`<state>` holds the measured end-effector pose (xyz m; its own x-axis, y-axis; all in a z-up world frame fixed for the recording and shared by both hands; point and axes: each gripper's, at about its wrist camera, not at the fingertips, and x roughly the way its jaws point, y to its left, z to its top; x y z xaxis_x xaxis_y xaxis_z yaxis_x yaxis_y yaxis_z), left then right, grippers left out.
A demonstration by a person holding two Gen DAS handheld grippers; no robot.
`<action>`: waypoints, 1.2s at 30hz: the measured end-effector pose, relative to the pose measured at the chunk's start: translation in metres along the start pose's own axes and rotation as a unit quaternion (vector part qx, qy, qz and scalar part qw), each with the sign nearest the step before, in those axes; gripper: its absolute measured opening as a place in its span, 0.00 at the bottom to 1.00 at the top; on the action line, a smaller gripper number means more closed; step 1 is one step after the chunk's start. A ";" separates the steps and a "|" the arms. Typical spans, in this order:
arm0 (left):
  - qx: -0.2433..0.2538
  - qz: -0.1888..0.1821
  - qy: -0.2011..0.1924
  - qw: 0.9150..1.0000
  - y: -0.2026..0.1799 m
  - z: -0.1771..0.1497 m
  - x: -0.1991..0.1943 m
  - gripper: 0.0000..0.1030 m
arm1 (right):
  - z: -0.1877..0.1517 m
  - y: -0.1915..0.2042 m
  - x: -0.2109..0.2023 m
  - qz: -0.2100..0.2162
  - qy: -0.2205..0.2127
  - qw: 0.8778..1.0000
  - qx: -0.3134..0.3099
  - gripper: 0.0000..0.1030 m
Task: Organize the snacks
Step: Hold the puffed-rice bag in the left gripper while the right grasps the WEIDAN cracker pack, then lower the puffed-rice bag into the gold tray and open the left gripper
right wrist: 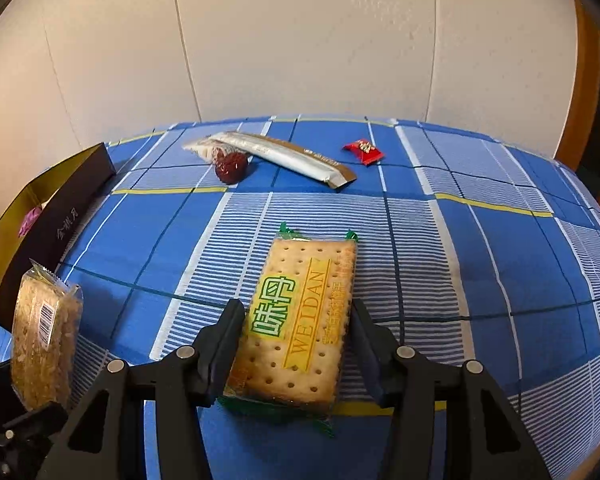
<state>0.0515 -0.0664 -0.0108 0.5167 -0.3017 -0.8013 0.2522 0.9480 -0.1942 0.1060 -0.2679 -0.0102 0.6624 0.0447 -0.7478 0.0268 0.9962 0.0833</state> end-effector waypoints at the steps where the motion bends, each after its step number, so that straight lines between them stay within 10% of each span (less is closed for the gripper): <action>1: 0.000 0.000 0.001 1.000 0.000 0.001 0.001 0.70 | -0.001 0.002 0.000 -0.002 -0.006 1.000 -0.002 0.52; 16: -0.042 -0.039 -0.055 0.997 0.012 0.038 -0.050 0.70 | -0.005 0.008 0.000 -0.016 -0.023 0.999 -0.022 0.52; 25: -0.133 0.011 -0.096 0.986 0.100 0.069 -0.085 0.70 | -0.007 0.009 0.001 -0.022 -0.024 0.999 -0.025 0.52; 36: -0.247 0.059 -0.036 0.967 0.201 0.062 -0.058 0.70 | -0.007 0.009 0.001 -0.024 -0.024 0.999 -0.027 0.52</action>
<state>0.1231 0.1355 0.0318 0.5781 -0.1770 -0.7965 -0.2241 0.9042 -0.3636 0.1022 -0.2582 -0.0149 0.6967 -0.0055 -0.7174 0.0202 0.9997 0.0120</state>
